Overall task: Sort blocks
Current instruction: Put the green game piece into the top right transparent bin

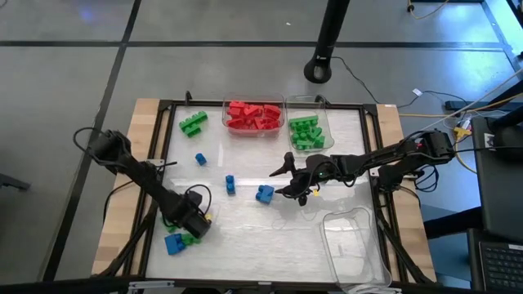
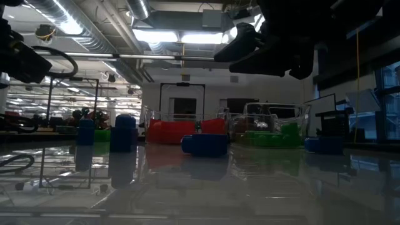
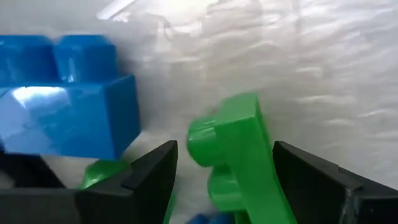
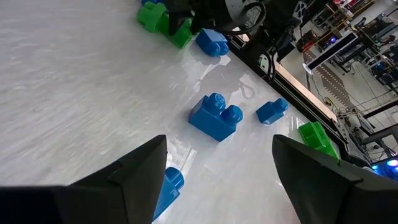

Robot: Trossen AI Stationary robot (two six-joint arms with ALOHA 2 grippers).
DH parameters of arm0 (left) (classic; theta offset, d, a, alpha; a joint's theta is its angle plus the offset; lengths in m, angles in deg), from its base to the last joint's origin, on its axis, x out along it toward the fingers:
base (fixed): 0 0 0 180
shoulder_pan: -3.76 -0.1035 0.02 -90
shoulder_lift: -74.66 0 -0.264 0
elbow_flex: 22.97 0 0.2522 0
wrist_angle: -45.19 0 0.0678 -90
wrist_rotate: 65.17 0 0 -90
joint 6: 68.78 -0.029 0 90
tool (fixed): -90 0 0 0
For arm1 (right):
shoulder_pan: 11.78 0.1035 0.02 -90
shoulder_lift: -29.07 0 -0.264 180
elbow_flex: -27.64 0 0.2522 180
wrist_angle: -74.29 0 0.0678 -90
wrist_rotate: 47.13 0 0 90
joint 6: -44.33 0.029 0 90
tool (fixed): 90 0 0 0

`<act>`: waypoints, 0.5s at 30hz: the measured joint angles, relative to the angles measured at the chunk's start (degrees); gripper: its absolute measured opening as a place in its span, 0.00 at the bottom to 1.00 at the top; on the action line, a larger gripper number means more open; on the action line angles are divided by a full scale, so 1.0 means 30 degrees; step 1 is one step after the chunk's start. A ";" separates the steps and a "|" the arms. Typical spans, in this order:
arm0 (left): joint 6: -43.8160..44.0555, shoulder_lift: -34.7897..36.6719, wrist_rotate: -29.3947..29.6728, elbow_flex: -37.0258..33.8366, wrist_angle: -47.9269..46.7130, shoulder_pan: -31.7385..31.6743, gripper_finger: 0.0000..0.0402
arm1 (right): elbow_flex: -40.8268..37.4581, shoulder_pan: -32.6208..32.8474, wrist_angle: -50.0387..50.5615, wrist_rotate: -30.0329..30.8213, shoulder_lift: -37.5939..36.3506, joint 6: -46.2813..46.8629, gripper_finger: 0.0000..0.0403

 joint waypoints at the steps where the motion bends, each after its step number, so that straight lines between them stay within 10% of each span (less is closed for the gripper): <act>1: -0.0205 -0.0087 0.0089 0.0000 0.0070 0.0000 0.63 | 0.0000 0.0000 -0.0003 0.0000 0.0000 0.0004 0.72; 15: -0.4452 -0.1684 0.0776 0.0087 0.0348 -0.0029 0.63 | 0.0000 0.0000 0.0004 0.0007 0.0000 0.0018 0.72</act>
